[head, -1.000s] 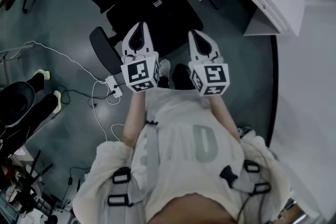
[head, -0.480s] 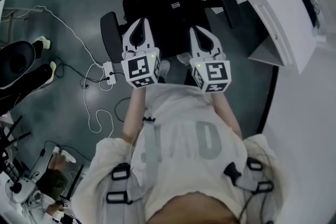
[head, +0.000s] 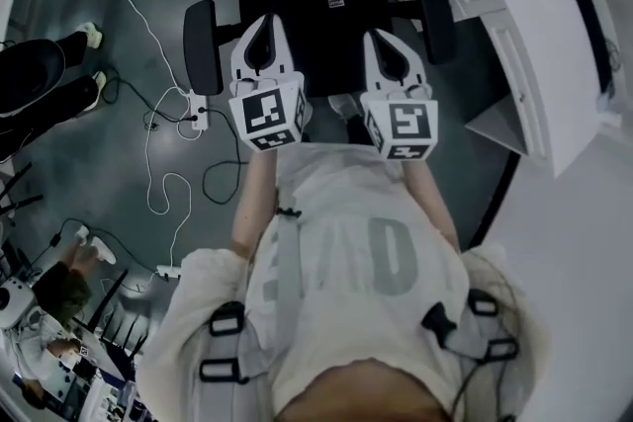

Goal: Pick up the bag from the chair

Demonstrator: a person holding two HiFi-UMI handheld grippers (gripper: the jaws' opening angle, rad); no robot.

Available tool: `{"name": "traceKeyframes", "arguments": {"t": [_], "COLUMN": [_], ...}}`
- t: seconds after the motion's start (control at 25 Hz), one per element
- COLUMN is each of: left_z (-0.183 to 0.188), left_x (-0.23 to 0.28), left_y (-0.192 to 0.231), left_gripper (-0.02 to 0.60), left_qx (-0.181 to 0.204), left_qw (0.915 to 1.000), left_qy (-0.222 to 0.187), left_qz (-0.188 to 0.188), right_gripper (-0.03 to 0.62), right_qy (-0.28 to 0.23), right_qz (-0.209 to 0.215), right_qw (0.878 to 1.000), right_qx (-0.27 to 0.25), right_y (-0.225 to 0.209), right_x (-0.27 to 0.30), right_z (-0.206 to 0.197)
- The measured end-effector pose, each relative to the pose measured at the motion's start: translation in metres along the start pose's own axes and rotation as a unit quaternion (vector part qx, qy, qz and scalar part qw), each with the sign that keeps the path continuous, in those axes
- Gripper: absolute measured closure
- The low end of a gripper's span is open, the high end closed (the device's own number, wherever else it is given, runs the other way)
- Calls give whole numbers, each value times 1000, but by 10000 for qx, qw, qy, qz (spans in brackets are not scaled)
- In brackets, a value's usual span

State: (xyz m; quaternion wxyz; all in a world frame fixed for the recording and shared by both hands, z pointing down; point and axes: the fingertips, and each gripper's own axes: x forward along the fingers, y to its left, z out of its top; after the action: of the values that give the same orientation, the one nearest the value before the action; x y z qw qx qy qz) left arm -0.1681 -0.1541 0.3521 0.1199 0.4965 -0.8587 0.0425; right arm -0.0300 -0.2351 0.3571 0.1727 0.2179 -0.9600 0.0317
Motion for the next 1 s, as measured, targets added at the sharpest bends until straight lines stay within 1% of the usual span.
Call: {"name": "traceKeyframes", "arguments": {"t": [0.08,0.16,0.32,0.48,0.6,0.72,0.84,1.0], "left_z": [6,11,15,17,21,22,18,15], "left_x": [1,2,1,3,4,6,10,15], "left_y": [-7,-11,-10,-5,-2,1,3,10], "left_gripper": [575,575,575,575,574,575,574,573], "left_qx": [314,473,350,408,435,415,319,118], "left_qw": [9995,9987,9989,9985,9982,9984,9991,9996], "left_qy": [-62,-102,-101,-132,-184,-161,-104,-70], "left_qz": [82,158,301,347,356,341,271,259], "right_gripper": [588,588,588,588,588,588,588,586], "right_qy": [-45,-56,-23,-86,-139,-81,22,138], "right_qz": [83,132,131,188,155,106,102,232], "right_qw": [9999,9999,9999,9998,9998,9999,9999,9995], "right_qx": [52,92,-24,-1,68,82,120,145], "right_y": [-6,-13,-26,-25,-26,-28,-28,-21], "right_x": [1,5,12,21,26,29,35,42], "right_z": [6,7,1,8,14,14,9,5]}}
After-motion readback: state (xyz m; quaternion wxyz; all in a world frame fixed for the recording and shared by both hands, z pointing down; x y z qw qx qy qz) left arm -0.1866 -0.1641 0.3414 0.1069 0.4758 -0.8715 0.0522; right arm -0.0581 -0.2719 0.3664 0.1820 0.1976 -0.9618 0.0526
